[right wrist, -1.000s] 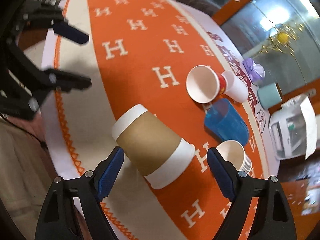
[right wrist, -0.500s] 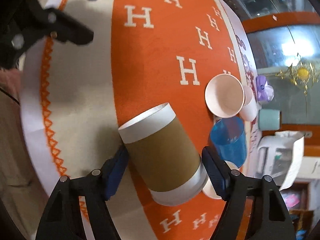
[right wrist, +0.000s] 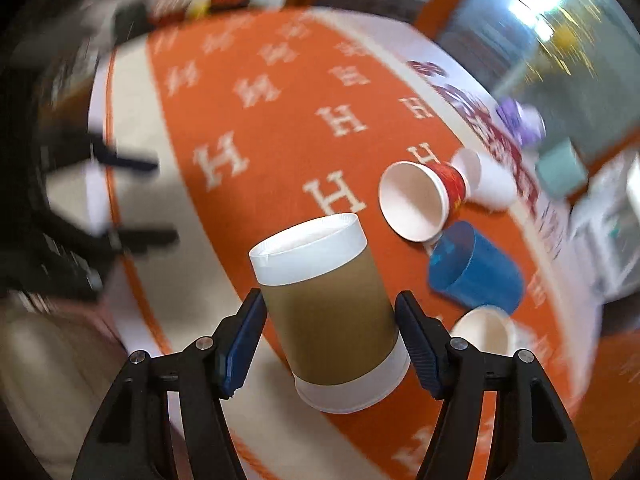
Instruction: Flip cup upside down
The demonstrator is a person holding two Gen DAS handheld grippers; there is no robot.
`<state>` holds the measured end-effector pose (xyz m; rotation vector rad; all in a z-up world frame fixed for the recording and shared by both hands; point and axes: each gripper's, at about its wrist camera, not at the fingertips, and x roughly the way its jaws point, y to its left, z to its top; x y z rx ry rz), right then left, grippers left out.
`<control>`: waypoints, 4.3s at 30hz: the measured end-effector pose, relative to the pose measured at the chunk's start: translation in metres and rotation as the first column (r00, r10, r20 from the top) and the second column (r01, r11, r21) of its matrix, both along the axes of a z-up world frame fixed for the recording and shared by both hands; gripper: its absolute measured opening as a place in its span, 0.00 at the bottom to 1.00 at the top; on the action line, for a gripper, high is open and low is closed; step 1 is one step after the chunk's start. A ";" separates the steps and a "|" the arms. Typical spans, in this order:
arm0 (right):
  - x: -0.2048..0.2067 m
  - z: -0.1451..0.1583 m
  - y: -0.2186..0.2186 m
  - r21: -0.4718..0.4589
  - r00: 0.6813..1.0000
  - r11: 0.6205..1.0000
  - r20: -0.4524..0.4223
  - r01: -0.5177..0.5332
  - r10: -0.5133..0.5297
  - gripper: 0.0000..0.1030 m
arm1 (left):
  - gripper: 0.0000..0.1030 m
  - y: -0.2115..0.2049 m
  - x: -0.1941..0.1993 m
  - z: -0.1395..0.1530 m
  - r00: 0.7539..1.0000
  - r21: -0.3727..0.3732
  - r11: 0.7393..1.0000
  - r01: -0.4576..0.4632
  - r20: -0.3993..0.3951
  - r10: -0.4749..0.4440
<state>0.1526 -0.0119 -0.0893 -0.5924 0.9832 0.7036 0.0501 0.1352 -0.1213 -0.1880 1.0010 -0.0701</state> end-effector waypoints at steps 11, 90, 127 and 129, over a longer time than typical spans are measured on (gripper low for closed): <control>-0.012 -0.023 -0.108 0.562 0.884 0.684 -0.246 0.465 -0.398 0.65 | 0.64 -0.014 0.009 0.003 0.998 -0.007 1.000 -0.029 0.047 0.029; -0.126 0.110 -0.163 0.650 0.718 0.584 0.084 0.486 -0.690 0.88 | 0.80 -0.093 -0.005 0.113 0.947 0.180 0.979 -0.092 0.320 0.030; -0.121 0.112 -0.147 0.636 0.734 0.612 0.104 0.470 -0.672 0.88 | 0.80 -0.094 0.005 0.110 0.956 0.186 0.980 -0.066 0.295 0.008; -0.120 0.112 -0.146 0.635 0.735 0.614 0.104 0.469 -0.670 0.88 | 0.80 -0.094 0.005 0.111 0.956 0.186 0.980 -0.066 0.294 0.008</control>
